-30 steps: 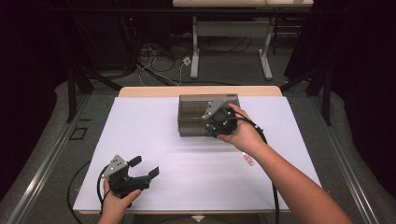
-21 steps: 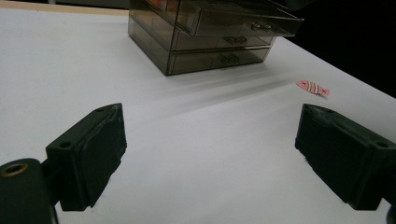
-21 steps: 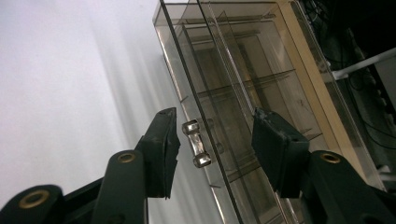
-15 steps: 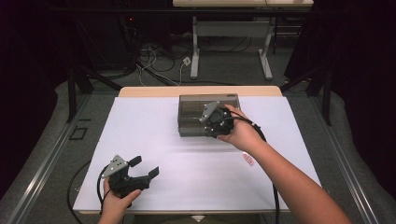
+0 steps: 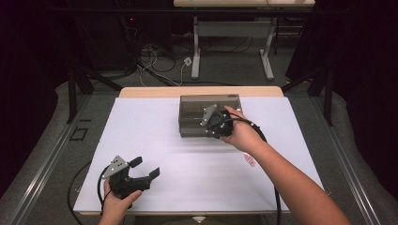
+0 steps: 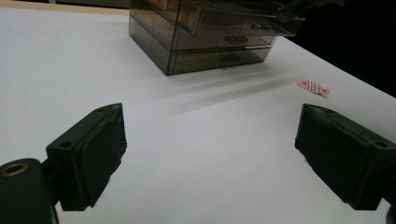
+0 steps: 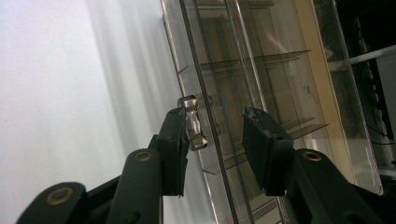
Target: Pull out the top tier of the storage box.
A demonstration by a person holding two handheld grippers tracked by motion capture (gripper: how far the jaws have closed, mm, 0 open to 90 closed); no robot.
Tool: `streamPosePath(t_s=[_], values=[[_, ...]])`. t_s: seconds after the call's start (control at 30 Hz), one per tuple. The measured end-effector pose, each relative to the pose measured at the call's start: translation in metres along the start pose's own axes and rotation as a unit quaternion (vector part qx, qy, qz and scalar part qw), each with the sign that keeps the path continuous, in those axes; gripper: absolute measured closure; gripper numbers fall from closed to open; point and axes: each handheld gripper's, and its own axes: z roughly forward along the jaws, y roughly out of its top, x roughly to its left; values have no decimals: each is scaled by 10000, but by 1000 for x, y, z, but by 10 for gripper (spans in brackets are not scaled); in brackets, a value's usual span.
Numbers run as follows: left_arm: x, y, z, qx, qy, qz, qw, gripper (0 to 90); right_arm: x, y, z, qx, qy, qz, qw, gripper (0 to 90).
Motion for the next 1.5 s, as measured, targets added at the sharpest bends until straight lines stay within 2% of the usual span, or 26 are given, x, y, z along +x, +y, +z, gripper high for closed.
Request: streamPosePath(t_s=[0.27,0.53,0.77,0.83,0.87,0.93,1.07,1.2,1.5], values=[[0,0,0,3,8,3,10000,88,0,-5,2,163,27,-201,9997,631],[0,0,0,-2,7,-2,10000,88,1,-10,4,271,41,-245,9993,644],[0,0,0,13,1,-11,10000,88,1,-12,5,353,74,-384,9986,677],[0,0,0,20,2,-11,10000,88,1,-13,5,358,66,-463,9983,690],[0,0,0,21,3,-13,10000,88,1,-14,6,259,35,-497,9984,695],[0,0,0,23,5,-15,10000,89,1,-13,4,378,44,-555,9977,706],[0,0,1,20,4,-21,10000,89,2,-14,5,425,47,-645,9970,723],[0,0,1,19,3,-24,10000,89,1,-13,5,437,25,-779,9960,738],[1,0,1,13,6,-31,10000,90,1,-13,5,477,-1,-899,9948,793]])
